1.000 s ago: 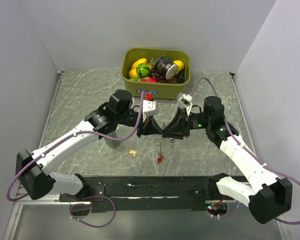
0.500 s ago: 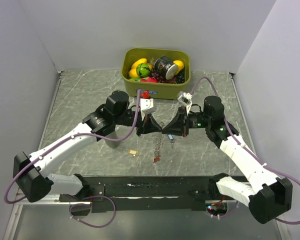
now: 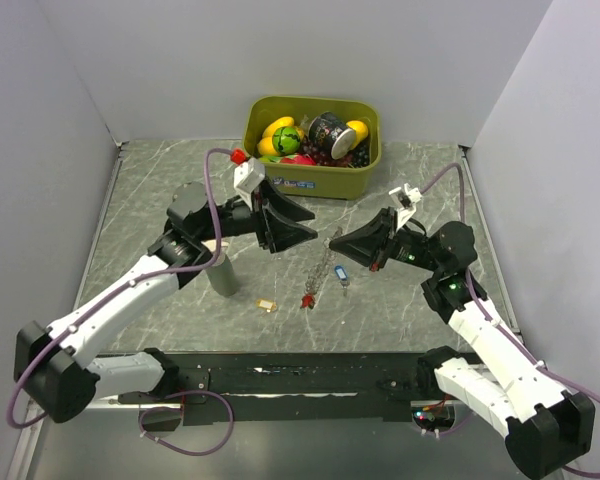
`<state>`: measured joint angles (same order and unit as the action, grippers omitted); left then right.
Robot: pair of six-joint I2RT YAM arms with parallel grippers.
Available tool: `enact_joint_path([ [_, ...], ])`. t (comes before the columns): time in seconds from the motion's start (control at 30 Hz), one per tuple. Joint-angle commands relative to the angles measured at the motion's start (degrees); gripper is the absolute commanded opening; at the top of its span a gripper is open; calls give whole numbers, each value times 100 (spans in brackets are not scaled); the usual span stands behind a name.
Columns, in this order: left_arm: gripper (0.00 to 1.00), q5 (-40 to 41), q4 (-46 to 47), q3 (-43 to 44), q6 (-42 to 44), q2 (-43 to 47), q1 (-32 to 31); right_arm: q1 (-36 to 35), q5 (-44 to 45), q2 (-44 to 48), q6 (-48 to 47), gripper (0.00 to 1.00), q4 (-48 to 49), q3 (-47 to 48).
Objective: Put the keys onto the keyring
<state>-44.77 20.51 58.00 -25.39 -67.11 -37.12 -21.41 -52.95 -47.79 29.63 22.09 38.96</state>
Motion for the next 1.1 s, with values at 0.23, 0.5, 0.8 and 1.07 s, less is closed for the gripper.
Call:
enact_joint_path([
  [0.23, 55, -831, 2053, -95, -1873, -636, 47, -30, 312, -29, 799, 0, 1588, 94],
  [0.5, 38, -928, 1782, 36, -1725, -803, 39, -30, 382, 6, 755, 0, 1527, 103],
  [0.8, 36, -910, 1386, 150, -1399, -891, 21, -30, 391, -29, 729, 0, 1474, 130],
  [1.07, 3, -893, 1114, 300, -1092, -909, -128, -30, 408, -90, 685, 0, 1351, 182],
])
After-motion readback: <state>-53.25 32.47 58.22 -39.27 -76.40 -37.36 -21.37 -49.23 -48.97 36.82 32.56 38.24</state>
